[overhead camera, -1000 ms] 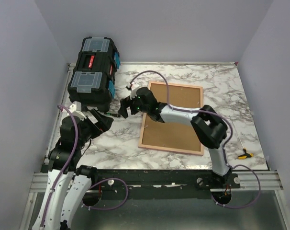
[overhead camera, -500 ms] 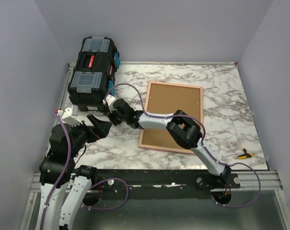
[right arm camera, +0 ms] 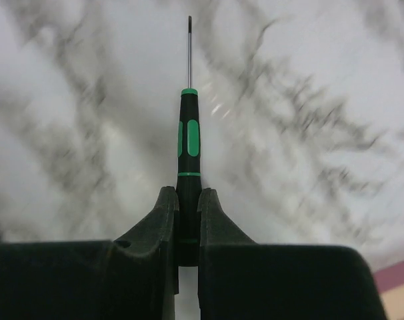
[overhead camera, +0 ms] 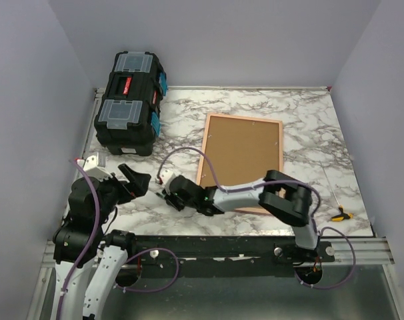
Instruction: Take the photo out of the frame
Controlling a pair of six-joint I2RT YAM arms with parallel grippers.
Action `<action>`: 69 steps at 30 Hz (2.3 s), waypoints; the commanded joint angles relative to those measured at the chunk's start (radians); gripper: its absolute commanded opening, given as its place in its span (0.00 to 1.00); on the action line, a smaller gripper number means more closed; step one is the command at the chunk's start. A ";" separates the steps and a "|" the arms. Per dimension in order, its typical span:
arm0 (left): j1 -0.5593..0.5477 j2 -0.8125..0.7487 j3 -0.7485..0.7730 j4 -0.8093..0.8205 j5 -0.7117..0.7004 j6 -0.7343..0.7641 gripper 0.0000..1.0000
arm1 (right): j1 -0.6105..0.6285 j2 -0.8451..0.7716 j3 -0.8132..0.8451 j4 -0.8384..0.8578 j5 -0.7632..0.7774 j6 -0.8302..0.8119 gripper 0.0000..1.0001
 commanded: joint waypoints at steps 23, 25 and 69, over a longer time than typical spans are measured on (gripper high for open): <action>-0.148 0.223 -0.554 0.840 0.558 -0.430 0.97 | 0.023 -0.991 -0.759 0.043 0.138 0.589 0.01; -0.200 0.245 -0.600 0.963 0.542 -0.507 0.96 | 0.022 -0.980 -0.754 0.071 0.115 0.586 0.01; -0.241 0.500 -0.644 0.921 0.628 -1.121 0.00 | 0.301 -0.703 -0.518 -0.072 0.591 0.301 0.68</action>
